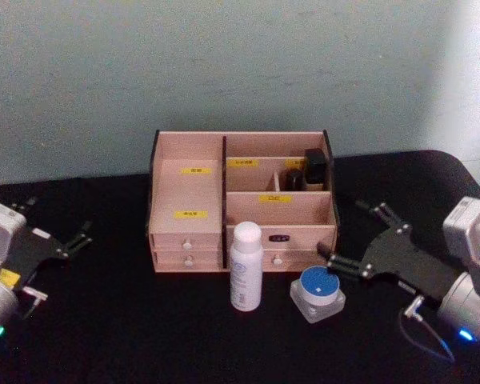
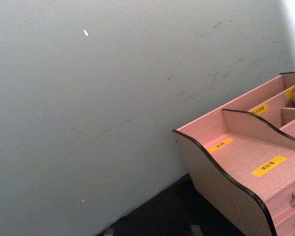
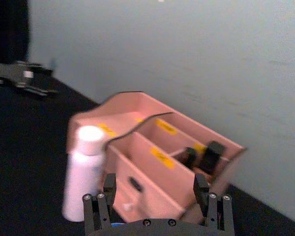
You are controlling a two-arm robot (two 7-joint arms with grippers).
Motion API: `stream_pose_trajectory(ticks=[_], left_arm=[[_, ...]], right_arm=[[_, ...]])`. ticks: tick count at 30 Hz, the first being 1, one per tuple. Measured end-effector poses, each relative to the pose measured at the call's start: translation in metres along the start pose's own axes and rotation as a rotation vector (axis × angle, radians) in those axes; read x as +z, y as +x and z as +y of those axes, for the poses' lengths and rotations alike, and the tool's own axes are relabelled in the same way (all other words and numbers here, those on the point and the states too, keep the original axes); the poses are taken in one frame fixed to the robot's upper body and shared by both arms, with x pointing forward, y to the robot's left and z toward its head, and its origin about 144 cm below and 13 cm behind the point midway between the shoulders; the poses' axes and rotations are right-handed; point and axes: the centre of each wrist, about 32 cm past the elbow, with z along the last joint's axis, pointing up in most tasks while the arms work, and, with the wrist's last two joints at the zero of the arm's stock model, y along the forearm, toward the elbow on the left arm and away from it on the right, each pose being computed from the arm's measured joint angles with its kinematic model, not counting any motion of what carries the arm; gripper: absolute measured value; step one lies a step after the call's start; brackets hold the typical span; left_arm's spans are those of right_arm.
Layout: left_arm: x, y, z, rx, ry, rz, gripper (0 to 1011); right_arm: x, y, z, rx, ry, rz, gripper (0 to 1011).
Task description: Pick up the facial cleanser and watermelon frost from the table and place them into the tiered storage box.
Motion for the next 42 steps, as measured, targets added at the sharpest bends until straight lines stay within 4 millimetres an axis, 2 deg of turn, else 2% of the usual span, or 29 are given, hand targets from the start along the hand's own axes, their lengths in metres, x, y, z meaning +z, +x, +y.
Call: stream_pose_trajectory(ticks=[10,16,42], left_arm=[[0.0,0.0,0.0,0.0,0.0,0.0,1001],[0.0,0.0,0.0,0.0,0.0,0.0,1001],[0.0,0.0,0.0,0.0,0.0,0.0,1001]], right_arm=[[-0.004,-0.015,0.01,0.17,-0.011,0.073,1002],[-0.009,-0.022,0.019,0.21,-0.028,0.098,1002],[-0.013,-0.032,0.068,0.227,-0.084,0.173,1002]])
